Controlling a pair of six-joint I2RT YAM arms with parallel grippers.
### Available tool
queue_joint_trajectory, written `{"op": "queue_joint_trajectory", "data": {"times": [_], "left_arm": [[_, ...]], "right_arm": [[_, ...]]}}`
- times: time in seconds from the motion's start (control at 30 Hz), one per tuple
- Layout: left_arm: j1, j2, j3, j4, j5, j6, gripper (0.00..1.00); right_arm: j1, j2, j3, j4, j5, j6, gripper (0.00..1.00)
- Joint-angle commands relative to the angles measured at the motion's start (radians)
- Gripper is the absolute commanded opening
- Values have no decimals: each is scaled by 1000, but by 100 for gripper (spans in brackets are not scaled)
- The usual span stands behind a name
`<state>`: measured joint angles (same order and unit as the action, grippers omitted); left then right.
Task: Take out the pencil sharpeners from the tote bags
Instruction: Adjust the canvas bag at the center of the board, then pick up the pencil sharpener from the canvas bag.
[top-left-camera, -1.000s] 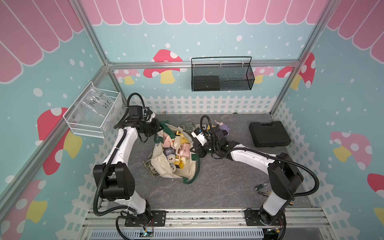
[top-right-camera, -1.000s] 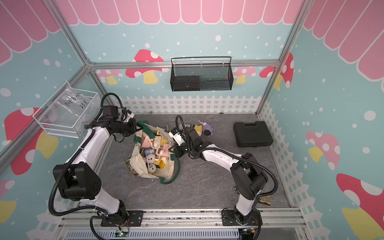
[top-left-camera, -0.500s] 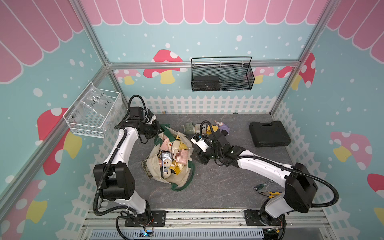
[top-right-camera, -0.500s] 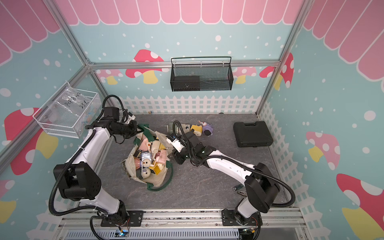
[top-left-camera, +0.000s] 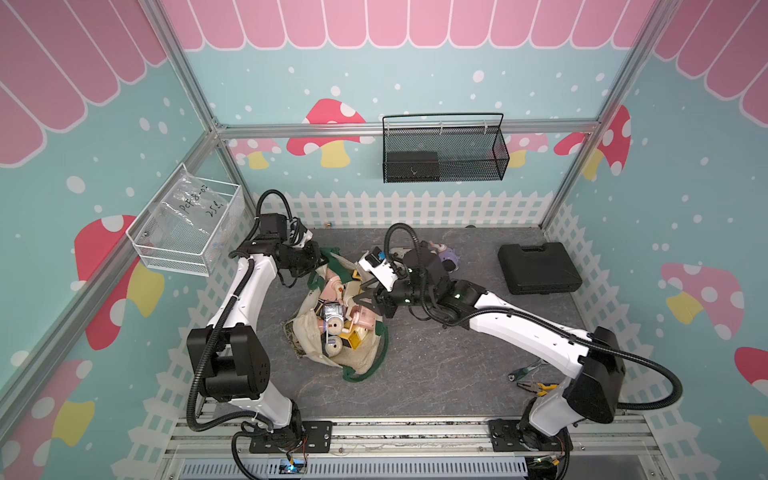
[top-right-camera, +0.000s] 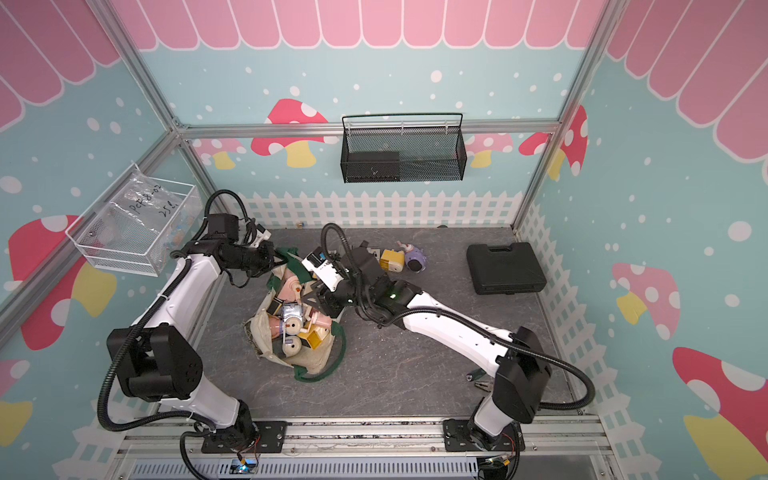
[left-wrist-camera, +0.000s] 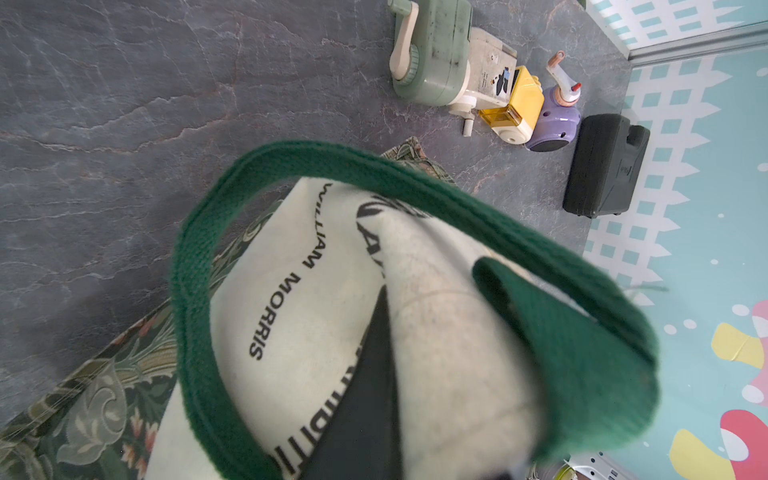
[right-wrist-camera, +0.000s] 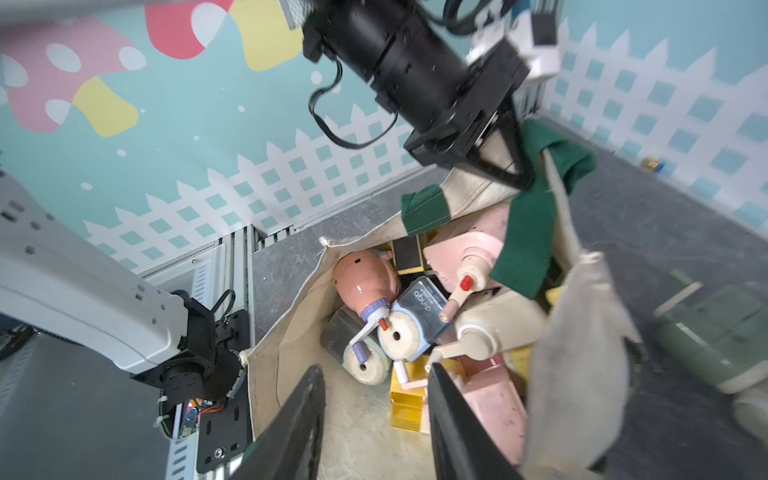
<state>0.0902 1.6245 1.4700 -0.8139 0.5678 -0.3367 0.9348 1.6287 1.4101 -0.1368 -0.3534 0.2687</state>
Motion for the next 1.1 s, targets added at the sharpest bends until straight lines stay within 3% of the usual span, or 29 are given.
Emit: {"op": "queue_joint_trajectory", "data": {"times": [0.0,0.13,0.33,0.67,1.07], "left_arm": [[6,-46,15,109,18,-1,0],[5,-49,16,110,18,-1,0],[6,-48,16,108,22,-2,0],[5,-49,17,109,23,-2,0],[8,-49,17,110,25,-2,0]], "right_arm": [[23,82,71,-35,38,78,40],[32,200,173,-78,92,115,34],[35,372,379,-230,223,207,34],[58,449,470,-288,392,247,37],[64,568,621,-366,402,239,41]]}}
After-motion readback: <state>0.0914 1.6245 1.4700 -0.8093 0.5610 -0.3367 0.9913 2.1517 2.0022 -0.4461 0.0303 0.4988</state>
